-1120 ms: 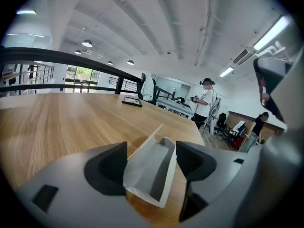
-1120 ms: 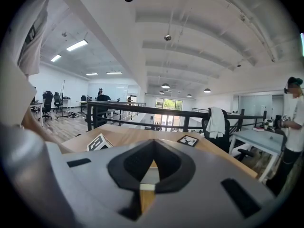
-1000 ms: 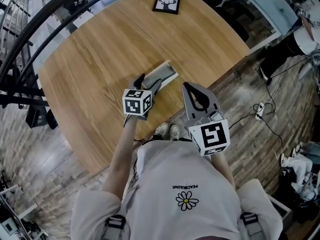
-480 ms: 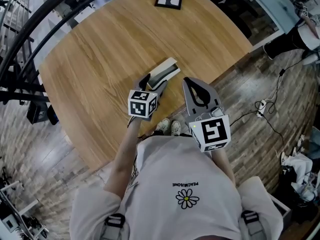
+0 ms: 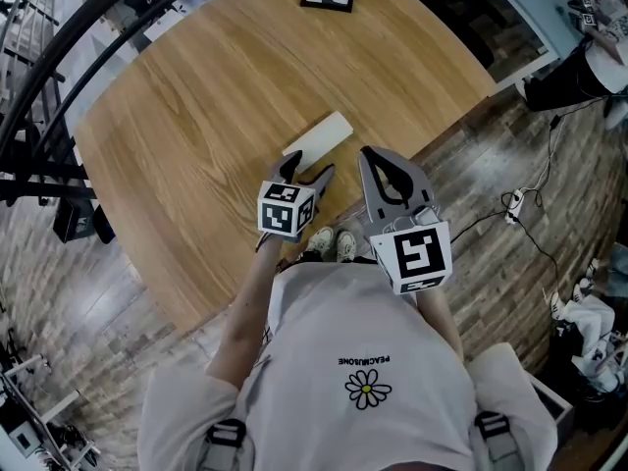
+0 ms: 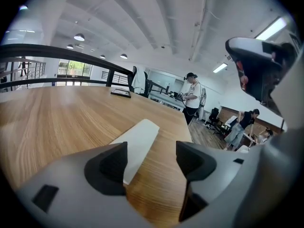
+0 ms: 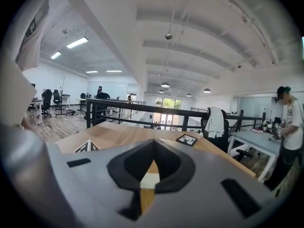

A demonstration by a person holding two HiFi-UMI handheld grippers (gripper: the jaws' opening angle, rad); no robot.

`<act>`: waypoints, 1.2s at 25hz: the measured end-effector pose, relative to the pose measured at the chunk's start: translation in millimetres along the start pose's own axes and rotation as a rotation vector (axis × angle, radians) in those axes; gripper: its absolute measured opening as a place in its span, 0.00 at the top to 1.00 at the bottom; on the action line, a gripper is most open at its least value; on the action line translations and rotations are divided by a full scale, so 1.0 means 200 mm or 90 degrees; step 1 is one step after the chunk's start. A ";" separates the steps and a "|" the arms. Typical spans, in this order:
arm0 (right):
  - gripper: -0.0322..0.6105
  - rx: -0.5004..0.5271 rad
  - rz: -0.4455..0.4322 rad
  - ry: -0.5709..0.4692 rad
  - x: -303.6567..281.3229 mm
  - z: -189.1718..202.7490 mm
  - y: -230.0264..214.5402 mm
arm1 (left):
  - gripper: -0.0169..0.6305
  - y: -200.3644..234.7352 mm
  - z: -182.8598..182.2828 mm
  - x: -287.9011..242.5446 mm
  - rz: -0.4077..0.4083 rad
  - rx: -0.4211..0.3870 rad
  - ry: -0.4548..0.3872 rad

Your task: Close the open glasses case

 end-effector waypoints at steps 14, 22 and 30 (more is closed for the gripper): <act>0.94 -0.005 0.006 0.004 0.03 0.03 -0.02 | 0.49 -0.03 0.02 0.00 -0.009 0.005 0.002; 0.94 0.052 0.013 -0.011 0.00 -0.06 -0.08 | 0.49 -0.07 -0.42 0.14 -0.016 -0.005 -0.161; 0.94 0.057 0.033 -0.066 0.00 -0.16 -0.13 | 0.94 -0.14 -0.81 0.51 -0.140 -0.025 -0.327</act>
Point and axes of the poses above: the fingertips, and each gripper's own axes: x backward along the fingers, y to its left, z out of its underside, the point moved 9 cm from there along x, backward along the fingers, and after that the axes turned 13 degrees about -z, right-handed, at the moved point
